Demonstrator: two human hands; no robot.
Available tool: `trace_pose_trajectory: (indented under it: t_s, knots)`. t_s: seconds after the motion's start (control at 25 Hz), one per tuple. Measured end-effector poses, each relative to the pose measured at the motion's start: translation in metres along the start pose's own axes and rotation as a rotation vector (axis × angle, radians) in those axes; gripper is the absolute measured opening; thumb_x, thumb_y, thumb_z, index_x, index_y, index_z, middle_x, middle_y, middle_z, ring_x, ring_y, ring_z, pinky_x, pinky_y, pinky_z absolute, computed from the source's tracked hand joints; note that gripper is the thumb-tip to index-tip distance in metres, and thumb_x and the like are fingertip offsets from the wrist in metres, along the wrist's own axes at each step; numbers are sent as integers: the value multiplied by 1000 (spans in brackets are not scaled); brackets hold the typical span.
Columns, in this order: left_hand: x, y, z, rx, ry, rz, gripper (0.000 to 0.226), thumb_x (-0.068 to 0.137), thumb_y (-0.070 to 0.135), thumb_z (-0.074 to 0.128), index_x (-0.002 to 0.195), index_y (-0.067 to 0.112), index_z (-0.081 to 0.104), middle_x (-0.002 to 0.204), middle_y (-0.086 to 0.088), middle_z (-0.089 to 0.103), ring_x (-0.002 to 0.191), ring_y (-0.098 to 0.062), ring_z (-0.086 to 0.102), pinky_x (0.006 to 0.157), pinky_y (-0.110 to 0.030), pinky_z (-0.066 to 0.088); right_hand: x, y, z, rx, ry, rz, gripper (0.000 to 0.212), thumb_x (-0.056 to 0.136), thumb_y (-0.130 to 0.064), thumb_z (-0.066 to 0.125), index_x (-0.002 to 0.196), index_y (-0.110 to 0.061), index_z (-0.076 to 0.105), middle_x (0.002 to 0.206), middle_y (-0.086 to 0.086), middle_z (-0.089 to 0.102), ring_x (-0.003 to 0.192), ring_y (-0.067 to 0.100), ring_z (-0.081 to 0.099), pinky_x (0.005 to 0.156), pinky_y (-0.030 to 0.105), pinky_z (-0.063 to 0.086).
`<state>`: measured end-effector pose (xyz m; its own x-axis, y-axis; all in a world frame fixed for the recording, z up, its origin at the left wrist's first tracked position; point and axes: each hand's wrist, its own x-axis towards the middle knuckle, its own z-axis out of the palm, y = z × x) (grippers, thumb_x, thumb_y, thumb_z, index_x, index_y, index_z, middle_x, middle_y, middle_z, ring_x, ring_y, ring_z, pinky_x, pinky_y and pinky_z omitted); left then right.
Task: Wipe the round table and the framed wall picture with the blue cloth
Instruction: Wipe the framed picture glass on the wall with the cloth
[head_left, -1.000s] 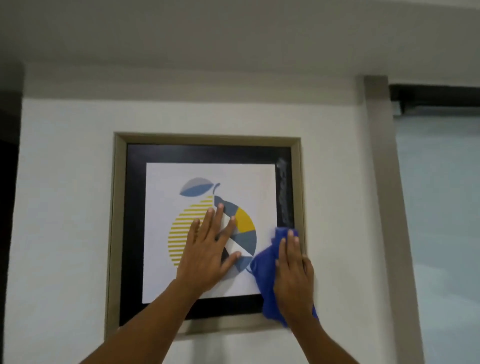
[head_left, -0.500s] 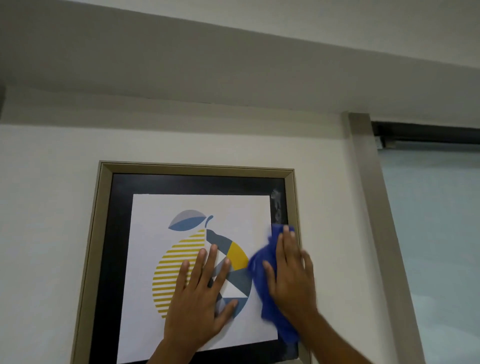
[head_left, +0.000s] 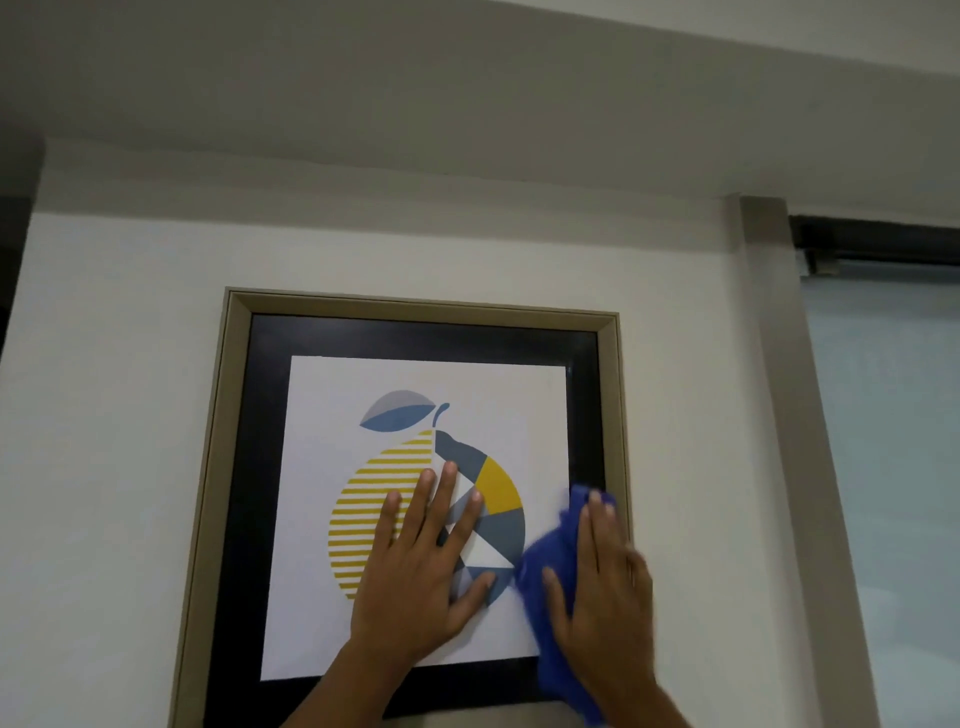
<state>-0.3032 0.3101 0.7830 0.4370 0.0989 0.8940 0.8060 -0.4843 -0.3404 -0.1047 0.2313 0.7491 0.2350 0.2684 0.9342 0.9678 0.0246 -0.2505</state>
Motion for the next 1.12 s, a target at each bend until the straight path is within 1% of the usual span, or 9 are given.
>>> trace_pose_trajectory:
  t_s: [0.08,0.16,0.52,0.64,0.72,0.8,0.88,1.04,1.12]
  knots:
    - [-1,0,-1,1,7,3,83,94,72,36,159,22,24,171,-10,7,156,-33,9,124,-54,8,-54,8,5,-38,-86,-59,81,91,-64,22,152,-12,15,155,7,28,139,27,33,105,36,28]
    - [0,1,-1,11,13,2,83,94,70,37,159,21,24,171,-11,7,156,-34,9,124,-54,7,-51,15,2,-47,-118,-98,81,91,-64,22,151,-10,21,158,4,24,142,24,28,107,35,23]
    - [-1,-2,5,12,1,-1,83,93,72,39,159,24,25,171,-9,9,157,-33,7,126,-51,-2,180,-30,-41,-130,143,-168,69,96,-47,35,150,-6,25,156,12,30,139,28,35,111,41,25]
    - [-2,-2,8,6,9,-7,84,93,73,38,159,24,23,171,-9,9,157,-33,8,126,-51,-1,118,-20,-16,39,129,-73,70,97,-54,29,149,-6,29,153,13,36,133,29,42,110,42,31]
    - [-2,0,7,21,22,-8,84,93,72,38,160,23,23,171,-10,10,157,-33,7,126,-51,-2,35,-8,6,58,52,-34,74,96,-60,19,150,-9,25,156,9,31,137,28,36,113,36,24]
    - [-3,1,4,32,20,1,83,94,71,38,160,22,22,171,-11,10,157,-33,7,126,-51,-2,-41,2,20,40,11,-44,70,97,-55,17,152,-11,17,160,3,21,139,24,31,112,27,16]
    - [-2,2,1,41,27,-2,83,94,69,38,160,21,23,170,-12,11,157,-33,7,126,-52,0,-50,12,17,20,15,-65,63,99,-48,13,151,-12,18,159,6,21,136,23,33,108,30,20]
    - [-1,-1,1,24,1,4,83,94,70,37,159,21,24,170,-11,10,157,-33,7,125,-53,2,62,-2,-9,45,111,-213,48,103,-26,29,148,-9,30,155,2,29,143,8,24,108,43,24]
    - [-2,0,1,29,-1,9,83,94,70,37,160,22,23,171,-11,10,157,-33,7,126,-53,2,135,-16,-25,-84,169,-175,52,100,-21,31,149,-6,28,158,6,24,146,16,20,110,42,21]
